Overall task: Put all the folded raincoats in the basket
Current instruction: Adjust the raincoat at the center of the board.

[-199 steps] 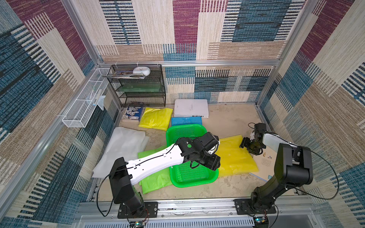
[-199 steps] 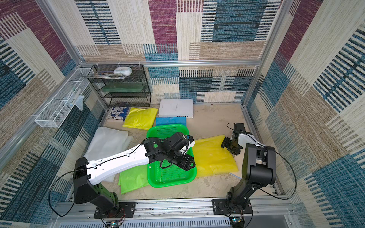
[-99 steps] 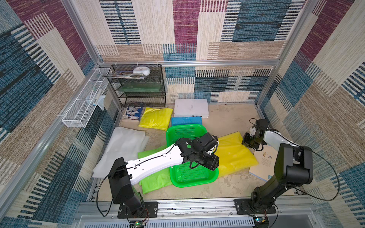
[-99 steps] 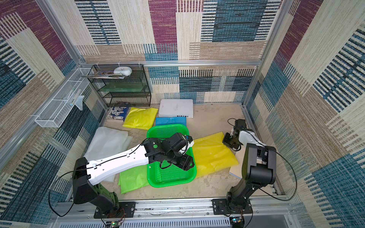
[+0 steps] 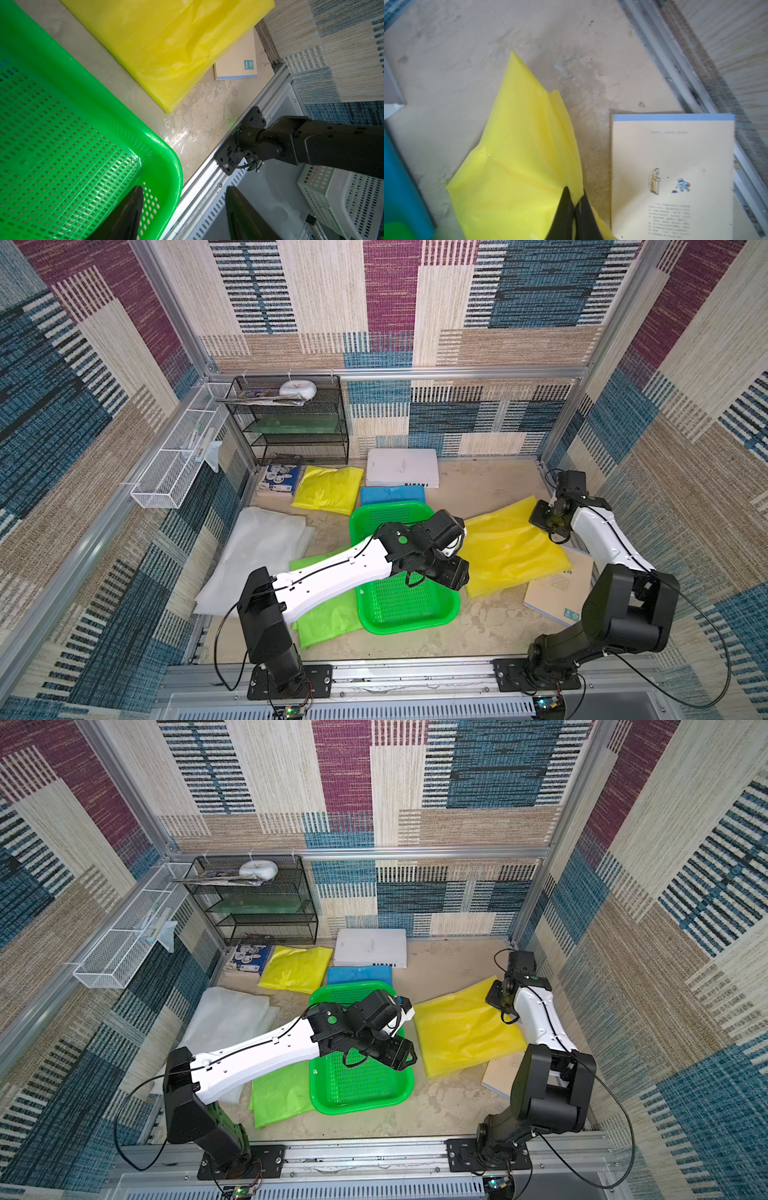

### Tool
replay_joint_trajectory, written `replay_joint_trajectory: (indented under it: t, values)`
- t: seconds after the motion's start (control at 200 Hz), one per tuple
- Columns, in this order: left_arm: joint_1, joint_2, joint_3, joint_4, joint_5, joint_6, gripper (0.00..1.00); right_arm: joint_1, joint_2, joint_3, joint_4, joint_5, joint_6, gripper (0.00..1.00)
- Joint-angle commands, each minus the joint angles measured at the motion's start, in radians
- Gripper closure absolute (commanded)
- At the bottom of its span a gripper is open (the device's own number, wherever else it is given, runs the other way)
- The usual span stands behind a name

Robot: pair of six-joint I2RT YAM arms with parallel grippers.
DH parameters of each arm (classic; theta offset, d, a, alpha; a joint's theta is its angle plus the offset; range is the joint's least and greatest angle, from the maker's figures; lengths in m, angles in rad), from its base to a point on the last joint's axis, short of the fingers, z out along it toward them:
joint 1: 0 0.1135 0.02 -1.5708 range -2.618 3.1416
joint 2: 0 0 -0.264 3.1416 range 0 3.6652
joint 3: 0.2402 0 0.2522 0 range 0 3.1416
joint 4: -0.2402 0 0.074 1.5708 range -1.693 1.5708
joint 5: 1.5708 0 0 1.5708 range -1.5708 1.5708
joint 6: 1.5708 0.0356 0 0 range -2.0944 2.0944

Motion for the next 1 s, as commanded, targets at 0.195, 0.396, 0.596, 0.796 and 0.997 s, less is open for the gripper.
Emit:
replay_joint_trajectory:
  t: [0.195, 0.396, 0.596, 0.796, 0.997]
  values:
    - [-0.001, 0.233, 0.291, -0.075, 0.060, 0.011, 0.31, -0.195, 0.058, -0.021, 0.014, -0.044, 0.041, 0.92]
    - [0.013, 0.491, 0.583, -0.205, -0.003, 0.019, 0.30, -0.215, 0.046, -0.123, 0.080, -0.120, 0.053, 0.73]
    - [0.047, 0.685, 0.796, -0.287, -0.061, 0.026, 0.31, -0.221, 0.006, -0.201, 0.125, -0.108, 0.053, 0.55]
    - [0.101, 0.774, 0.870, -0.287, -0.090, 0.019, 0.32, -0.222, -0.015, -0.207, 0.125, -0.138, 0.056, 0.49]
    - [0.112, 0.862, 0.933, -0.287, -0.083, 0.012, 0.34, -0.221, -0.065, -0.224, 0.133, -0.146, 0.064, 0.44]
